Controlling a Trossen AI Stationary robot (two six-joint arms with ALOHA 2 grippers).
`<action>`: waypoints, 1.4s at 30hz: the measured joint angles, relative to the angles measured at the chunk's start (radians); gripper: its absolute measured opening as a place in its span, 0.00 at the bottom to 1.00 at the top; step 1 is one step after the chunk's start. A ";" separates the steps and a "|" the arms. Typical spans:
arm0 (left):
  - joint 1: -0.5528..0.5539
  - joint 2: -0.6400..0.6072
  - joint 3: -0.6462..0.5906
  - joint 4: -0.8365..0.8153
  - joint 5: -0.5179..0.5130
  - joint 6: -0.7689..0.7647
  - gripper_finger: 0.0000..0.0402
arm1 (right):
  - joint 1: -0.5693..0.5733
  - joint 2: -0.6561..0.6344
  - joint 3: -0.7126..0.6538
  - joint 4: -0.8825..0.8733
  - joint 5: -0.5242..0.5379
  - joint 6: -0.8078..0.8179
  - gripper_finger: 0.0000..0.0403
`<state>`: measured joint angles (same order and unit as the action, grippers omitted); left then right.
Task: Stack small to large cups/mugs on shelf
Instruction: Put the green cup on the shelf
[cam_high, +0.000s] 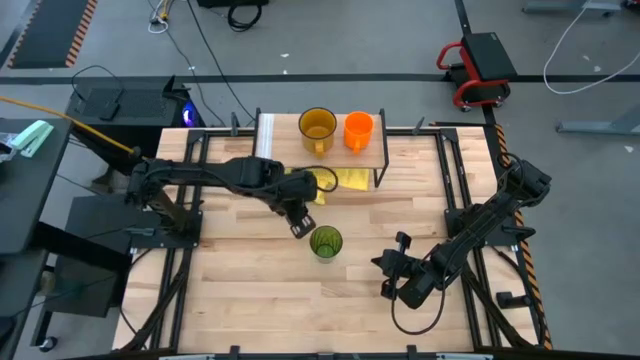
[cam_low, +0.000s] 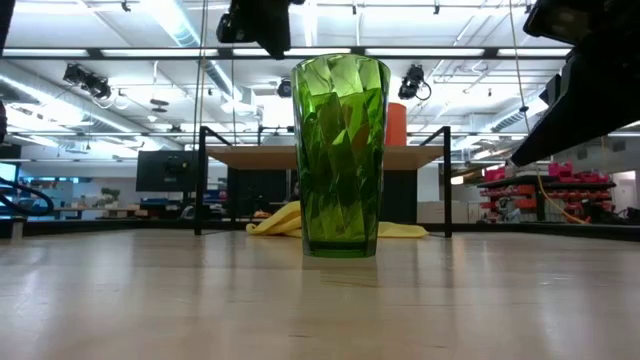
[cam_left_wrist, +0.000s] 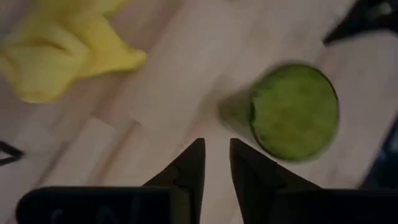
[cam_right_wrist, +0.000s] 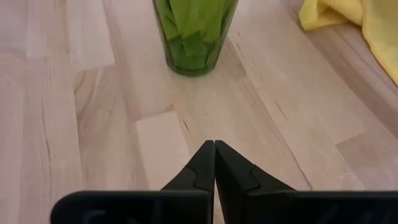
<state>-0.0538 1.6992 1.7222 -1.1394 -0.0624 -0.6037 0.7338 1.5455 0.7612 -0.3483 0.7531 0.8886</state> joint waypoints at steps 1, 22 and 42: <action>-0.004 0.010 0.000 0.007 0.020 0.008 0.22 | -0.001 0.000 0.000 0.007 0.009 0.000 0.04; -0.022 0.038 0.000 0.006 0.056 0.076 0.25 | -0.295 0.005 0.001 0.336 -0.139 -0.382 0.01; -0.022 0.038 0.000 -0.003 0.048 0.092 0.24 | -0.368 0.081 0.003 0.546 -0.292 -0.506 0.02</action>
<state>-0.0761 1.7374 1.7218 -1.1423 -0.0139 -0.5117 0.3657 1.6267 0.7639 0.1979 0.4610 0.3822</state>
